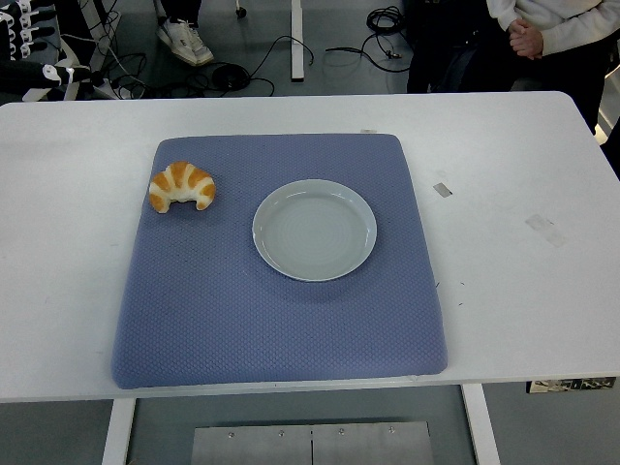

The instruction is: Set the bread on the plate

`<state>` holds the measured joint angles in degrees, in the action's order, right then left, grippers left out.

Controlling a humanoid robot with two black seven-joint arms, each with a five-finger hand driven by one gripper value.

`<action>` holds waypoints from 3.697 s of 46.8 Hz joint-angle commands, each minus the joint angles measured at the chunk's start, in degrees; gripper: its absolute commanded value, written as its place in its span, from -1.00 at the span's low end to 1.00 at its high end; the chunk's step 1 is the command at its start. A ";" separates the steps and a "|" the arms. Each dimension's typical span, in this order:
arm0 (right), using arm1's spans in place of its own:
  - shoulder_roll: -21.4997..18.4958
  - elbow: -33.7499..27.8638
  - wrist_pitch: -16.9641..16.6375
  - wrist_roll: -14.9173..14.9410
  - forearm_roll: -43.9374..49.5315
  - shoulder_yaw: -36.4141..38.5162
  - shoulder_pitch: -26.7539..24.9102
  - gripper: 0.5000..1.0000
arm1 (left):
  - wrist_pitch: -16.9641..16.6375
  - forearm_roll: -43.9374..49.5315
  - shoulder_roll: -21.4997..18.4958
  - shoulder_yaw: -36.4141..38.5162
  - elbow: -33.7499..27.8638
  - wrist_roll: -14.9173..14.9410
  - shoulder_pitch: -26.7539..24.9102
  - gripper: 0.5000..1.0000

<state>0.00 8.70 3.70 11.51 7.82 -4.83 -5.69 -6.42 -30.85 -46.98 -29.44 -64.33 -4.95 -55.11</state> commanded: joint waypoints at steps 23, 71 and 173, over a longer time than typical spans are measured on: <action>0.00 0.00 -0.01 0.00 0.00 0.00 -0.02 1.00 | -0.61 0.44 0.31 2.02 -0.01 0.03 -0.88 0.92; 0.00 0.00 -0.01 0.00 0.00 0.00 -0.02 1.00 | 5.37 -15.46 -0.04 10.81 -3.43 8.11 -9.05 0.92; 0.00 0.00 -0.01 0.00 0.00 0.00 -0.02 1.00 | 7.22 -27.78 11.38 29.00 -0.54 18.57 -16.08 0.44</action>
<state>0.00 8.70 3.68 11.52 7.82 -4.83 -5.68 1.31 -58.16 -35.78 -1.01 -64.81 13.62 -71.20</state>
